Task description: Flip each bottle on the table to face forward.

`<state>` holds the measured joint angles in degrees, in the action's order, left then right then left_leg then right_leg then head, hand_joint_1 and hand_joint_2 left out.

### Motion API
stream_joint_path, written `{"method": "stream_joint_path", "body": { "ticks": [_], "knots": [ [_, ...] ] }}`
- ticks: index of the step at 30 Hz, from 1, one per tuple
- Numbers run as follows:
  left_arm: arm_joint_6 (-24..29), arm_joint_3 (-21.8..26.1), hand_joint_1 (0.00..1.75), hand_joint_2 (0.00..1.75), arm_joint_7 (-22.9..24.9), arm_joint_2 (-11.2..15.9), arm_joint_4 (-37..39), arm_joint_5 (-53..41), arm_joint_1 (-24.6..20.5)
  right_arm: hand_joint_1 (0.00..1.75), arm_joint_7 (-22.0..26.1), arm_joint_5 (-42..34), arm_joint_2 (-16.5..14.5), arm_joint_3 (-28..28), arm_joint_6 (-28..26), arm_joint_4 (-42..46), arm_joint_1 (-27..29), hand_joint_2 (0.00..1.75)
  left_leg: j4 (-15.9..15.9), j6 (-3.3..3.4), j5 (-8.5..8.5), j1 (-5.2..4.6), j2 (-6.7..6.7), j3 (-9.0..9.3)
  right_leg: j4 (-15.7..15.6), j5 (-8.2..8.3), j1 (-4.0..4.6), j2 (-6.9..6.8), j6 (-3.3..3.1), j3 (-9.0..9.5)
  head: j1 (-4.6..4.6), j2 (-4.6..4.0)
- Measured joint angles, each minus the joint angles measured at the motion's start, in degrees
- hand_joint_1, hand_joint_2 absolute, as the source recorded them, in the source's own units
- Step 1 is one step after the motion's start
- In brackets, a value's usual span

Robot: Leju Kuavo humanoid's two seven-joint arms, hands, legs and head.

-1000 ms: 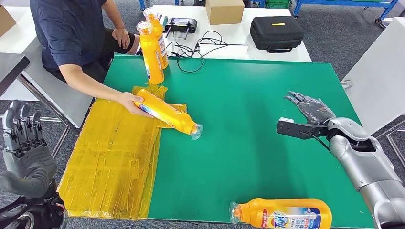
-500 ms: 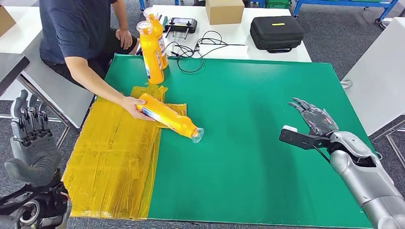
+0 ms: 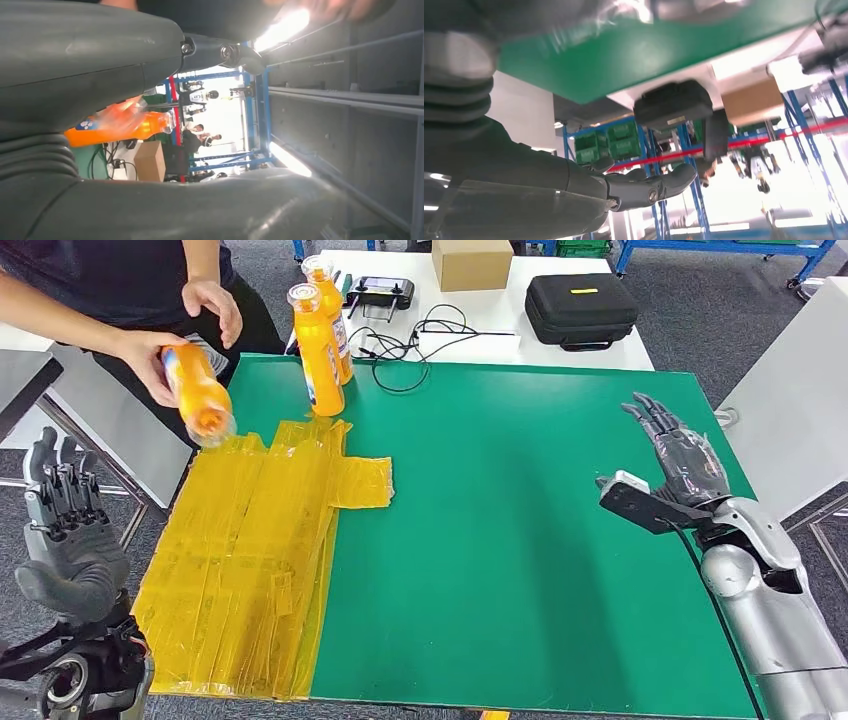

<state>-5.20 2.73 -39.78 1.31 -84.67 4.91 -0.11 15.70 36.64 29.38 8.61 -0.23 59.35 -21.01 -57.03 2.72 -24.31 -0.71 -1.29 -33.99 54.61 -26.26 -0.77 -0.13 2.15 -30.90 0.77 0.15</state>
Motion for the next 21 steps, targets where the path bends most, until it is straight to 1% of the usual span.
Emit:
{"method": "stream_joint_path", "body": {
  "ticks": [6, 9, 11, 16, 21],
  "knots": [
    [-0.04, 0.01, 0.00, 0.00, 0.00, -0.27, 0.00, -0.48, 0.01, 0.00, 0.27, -0.38, -0.45, -3.56, 0.16, 4.92, 2.27, 0.00, 0.00, 0.01, -0.01, -0.02, 0.06, 0.01, -0.02, 0.00, -0.02, 0.04, 0.00, 0.00, 0.00, 0.01],
    [-0.04, 0.07, 0.00, 0.00, 0.75, -0.61, 0.12, -1.59, -0.28, 0.00, 0.61, 0.30, -1.59, -5.04, -0.09, 6.96, 3.41, 0.00, 0.00, 0.01, 0.00, -0.01, 0.05, 0.03, -0.02, 0.00, -0.01, 0.03, 0.00, 0.01, 0.01, 0.01],
    [-0.14, 0.10, 0.00, 0.00, 2.16, -1.17, 0.36, -2.99, -1.01, 0.00, 0.11, 2.47, -3.60, -6.50, -0.60, 8.99, 4.48, 0.00, 0.00, 0.00, 0.00, 0.00, 0.05, 0.04, -0.01, 0.00, 0.01, 0.03, 0.00, 0.01, 0.02, 0.00],
    [-0.44, -0.15, 0.00, 0.00, 6.38, -3.36, 0.99, -6.85, -3.57, 0.00, -0.88, 7.35, -10.18, -11.81, -0.57, 13.95, 6.59, 0.00, 0.00, 0.00, 0.01, 0.02, 0.06, 0.06, 0.00, 0.00, 0.02, 0.04, 0.00, 0.00, 0.00, 0.00],
    [-1.39, -0.22, 0.00, 0.00, 6.90, -4.67, 2.42, -8.51, -6.56, 0.00, 0.45, 8.89, -14.66, -16.03, 0.33, 15.60, 6.47, 0.00, 0.00, 0.00, 0.01, 0.01, 0.08, 0.05, 0.01, 0.00, 0.00, 0.05, 0.00, 0.02, 0.01, 0.00]
  ]
}}
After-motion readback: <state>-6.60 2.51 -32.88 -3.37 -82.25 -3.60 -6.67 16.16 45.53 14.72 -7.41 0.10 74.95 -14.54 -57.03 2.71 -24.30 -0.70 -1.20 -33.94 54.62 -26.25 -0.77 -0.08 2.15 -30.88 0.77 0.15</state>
